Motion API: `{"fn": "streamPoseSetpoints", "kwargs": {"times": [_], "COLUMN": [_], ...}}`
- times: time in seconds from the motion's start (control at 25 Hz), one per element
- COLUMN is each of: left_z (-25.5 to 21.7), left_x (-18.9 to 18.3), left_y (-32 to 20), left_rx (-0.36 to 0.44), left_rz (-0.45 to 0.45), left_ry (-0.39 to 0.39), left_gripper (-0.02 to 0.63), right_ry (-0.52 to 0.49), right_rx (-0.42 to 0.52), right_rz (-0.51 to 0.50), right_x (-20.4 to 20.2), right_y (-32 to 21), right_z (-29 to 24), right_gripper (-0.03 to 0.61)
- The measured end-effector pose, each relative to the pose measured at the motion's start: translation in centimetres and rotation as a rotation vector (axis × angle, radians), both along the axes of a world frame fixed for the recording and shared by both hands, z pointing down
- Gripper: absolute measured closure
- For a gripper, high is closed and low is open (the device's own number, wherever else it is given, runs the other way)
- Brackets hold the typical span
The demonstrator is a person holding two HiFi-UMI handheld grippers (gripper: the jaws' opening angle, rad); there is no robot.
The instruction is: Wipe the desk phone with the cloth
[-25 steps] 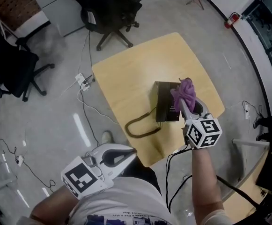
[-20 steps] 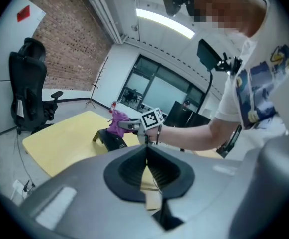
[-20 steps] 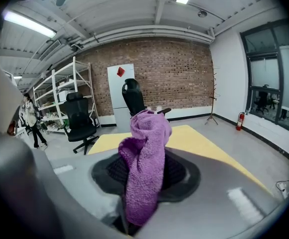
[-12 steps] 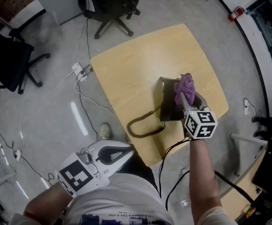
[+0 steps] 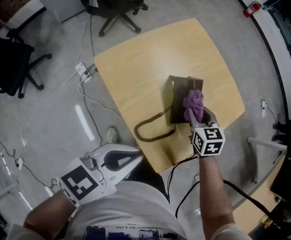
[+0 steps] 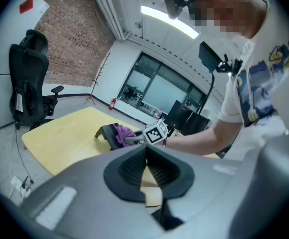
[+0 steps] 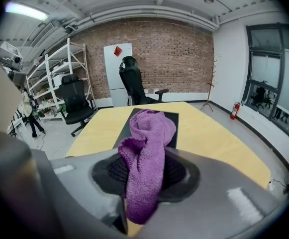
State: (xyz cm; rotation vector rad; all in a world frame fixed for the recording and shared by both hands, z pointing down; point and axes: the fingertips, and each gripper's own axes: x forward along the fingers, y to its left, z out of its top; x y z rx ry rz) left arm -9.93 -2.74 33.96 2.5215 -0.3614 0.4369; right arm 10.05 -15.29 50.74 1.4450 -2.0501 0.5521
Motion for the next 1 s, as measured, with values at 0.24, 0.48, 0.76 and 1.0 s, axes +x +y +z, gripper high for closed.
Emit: {"fn": "streamPoseSetpoints", "kwargs": {"times": [0.24, 0.48, 0.76, 1.0], "left_z": [0.0, -0.1, -0.4, -0.4], "left_x": [0.6, 1.4, 2.3, 2.5], "left_y": [0.6, 1.0, 0.5, 0.6], "left_rx": [-0.003, 0.000, 0.015, 0.022], "left_rz": [0.013, 0.017, -0.005, -0.026], "left_ry": [-0.006, -0.012, -0.005, -0.017], "left_gripper": [0.609, 0.609, 0.609, 0.609], "right_ry": [-0.006, 0.002, -0.012, -0.009], "right_rx": [-0.056, -0.099, 0.016, 0.134], "right_rz": [0.006, -0.018, -0.044, -0.035], "right_x": [0.0, 0.0, 0.4, 1.6], "right_y": [3.7, 5.7, 2.6, -3.9], "right_z": [1.9, 3.0, -2.6, -5.7], "right_gripper": [0.457, 0.457, 0.457, 0.457]}}
